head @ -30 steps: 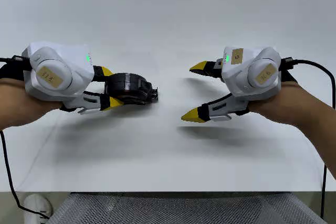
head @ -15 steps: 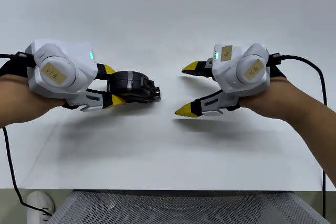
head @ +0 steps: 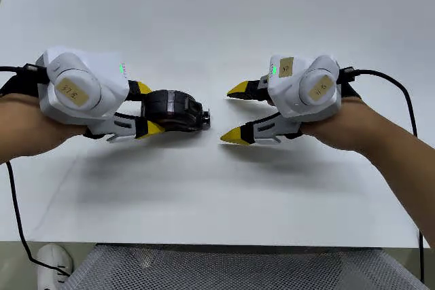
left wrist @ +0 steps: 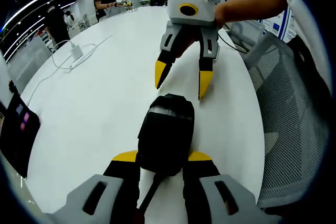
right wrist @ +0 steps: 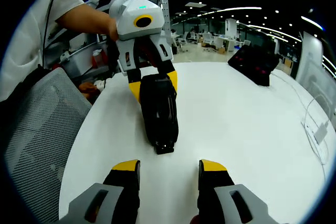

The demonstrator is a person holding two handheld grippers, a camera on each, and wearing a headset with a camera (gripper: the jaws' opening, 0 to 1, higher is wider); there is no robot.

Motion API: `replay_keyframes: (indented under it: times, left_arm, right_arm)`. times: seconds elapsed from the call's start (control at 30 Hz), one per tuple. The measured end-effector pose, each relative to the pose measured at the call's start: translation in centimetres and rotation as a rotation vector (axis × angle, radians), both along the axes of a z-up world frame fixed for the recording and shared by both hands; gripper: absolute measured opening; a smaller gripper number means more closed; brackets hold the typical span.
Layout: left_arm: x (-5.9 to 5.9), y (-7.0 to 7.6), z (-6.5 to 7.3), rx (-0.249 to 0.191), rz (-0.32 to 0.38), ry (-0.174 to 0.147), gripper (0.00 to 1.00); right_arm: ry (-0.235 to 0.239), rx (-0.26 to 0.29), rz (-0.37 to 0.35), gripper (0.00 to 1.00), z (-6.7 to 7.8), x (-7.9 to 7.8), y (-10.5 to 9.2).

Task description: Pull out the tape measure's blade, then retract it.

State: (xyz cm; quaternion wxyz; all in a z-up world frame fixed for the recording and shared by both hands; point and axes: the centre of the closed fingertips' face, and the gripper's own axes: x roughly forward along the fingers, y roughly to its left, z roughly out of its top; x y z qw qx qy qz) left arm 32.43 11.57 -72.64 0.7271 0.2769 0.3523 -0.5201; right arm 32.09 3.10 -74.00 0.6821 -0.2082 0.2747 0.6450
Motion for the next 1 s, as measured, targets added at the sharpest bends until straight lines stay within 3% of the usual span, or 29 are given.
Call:
replay_keyframes:
  times: [0.5, 1.0]
  left_arm:
    - [0.0, 0.0, 0.0, -0.008, 0.004, -0.001, 0.26]
    - [0.0, 0.0, 0.0, -0.009, 0.008, 0.004, 0.26]
  right_arm:
    - [-0.008, 0.010, 0.042, 0.25, -0.6, 0.0, 1.6]
    - [-0.021, 0.009, 0.081, 0.19, -0.9, -0.2, 2.3]
